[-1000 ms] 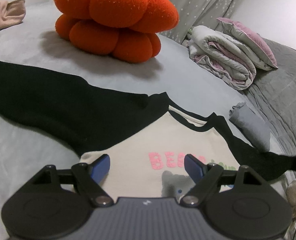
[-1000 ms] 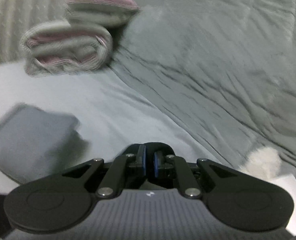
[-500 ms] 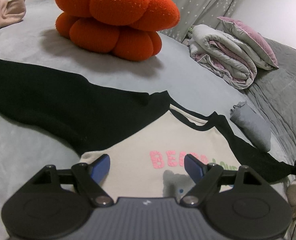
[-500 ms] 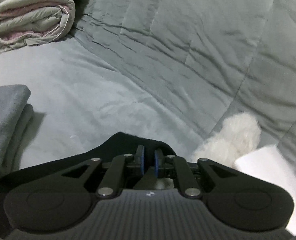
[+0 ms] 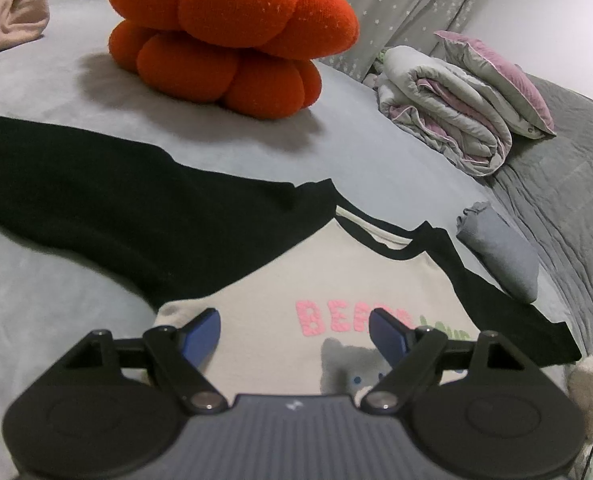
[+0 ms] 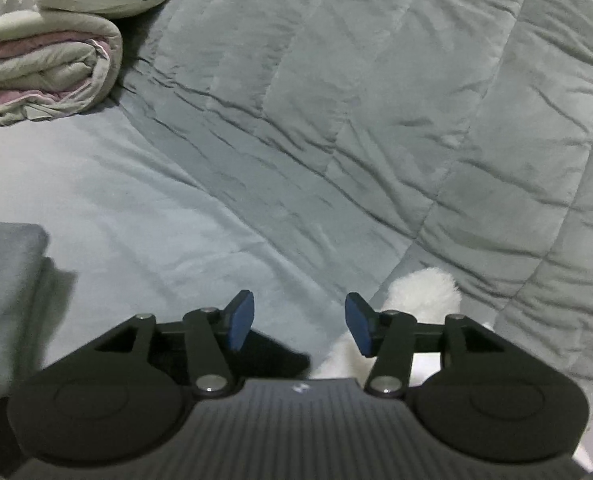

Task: Fold clothes

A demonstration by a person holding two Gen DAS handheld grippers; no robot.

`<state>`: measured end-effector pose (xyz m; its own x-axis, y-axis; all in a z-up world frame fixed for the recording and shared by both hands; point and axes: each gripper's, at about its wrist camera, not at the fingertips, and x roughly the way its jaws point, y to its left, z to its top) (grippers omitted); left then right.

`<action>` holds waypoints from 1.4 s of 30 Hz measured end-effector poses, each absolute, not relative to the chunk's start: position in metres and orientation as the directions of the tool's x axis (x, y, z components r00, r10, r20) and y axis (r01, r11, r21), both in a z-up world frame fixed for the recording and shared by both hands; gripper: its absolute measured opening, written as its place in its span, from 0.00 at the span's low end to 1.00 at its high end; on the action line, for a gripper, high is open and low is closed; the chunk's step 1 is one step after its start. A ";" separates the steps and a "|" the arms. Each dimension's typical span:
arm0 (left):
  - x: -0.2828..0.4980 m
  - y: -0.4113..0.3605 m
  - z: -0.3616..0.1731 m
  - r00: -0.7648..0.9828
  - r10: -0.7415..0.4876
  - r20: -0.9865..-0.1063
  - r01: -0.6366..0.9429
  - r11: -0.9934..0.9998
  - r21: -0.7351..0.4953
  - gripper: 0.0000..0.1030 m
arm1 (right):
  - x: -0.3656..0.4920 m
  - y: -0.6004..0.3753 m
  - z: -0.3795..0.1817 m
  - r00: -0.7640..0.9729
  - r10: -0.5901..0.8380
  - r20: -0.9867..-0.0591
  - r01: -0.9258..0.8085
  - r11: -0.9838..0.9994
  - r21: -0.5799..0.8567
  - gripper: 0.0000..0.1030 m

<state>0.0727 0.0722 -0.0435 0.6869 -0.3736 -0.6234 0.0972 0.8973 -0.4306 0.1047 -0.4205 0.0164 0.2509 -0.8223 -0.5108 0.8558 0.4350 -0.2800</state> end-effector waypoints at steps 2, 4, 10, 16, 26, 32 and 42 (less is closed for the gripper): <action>0.073 0.073 -0.044 0.686 -0.375 -0.624 0.096 0.896 -0.433 0.80 | 0.105 -0.412 0.016 0.271 -0.806 -0.525 0.856 0.452 -0.252 0.54; 0.074 0.073 -0.044 0.686 -0.376 -0.623 0.095 0.895 -0.435 0.80 | 0.106 -0.402 0.015 0.301 -0.784 -0.542 0.854 0.475 -0.212 0.55; 0.078 0.081 -0.042 0.707 -0.370 -0.603 0.082 0.889 -0.450 0.80 | 0.115 -0.354 0.011 0.523 -0.645 -0.557 0.749 0.660 -0.062 0.55; 0.099 0.097 -0.039 0.745 -0.306 -0.592 0.061 0.916 -0.396 0.77 | 0.141 -0.301 -0.005 0.709 -0.423 -0.565 0.512 0.859 0.001 0.55; 0.176 0.090 -0.037 0.737 -0.216 -0.640 0.199 0.975 -0.100 0.67 | 0.196 -0.243 -0.024 0.763 -0.086 -0.640 0.106 0.994 -0.008 0.55; 0.211 0.087 -0.049 0.695 -0.197 -0.692 0.265 0.964 -0.008 0.60 | 0.210 -0.244 -0.042 0.743 -0.053 -0.667 0.043 0.999 -0.032 0.55; 0.200 0.085 -0.051 0.751 -0.180 -0.635 0.226 0.974 -0.009 0.03 | 0.198 -0.235 -0.044 0.776 -0.037 -0.630 -0.007 0.998 -0.068 0.04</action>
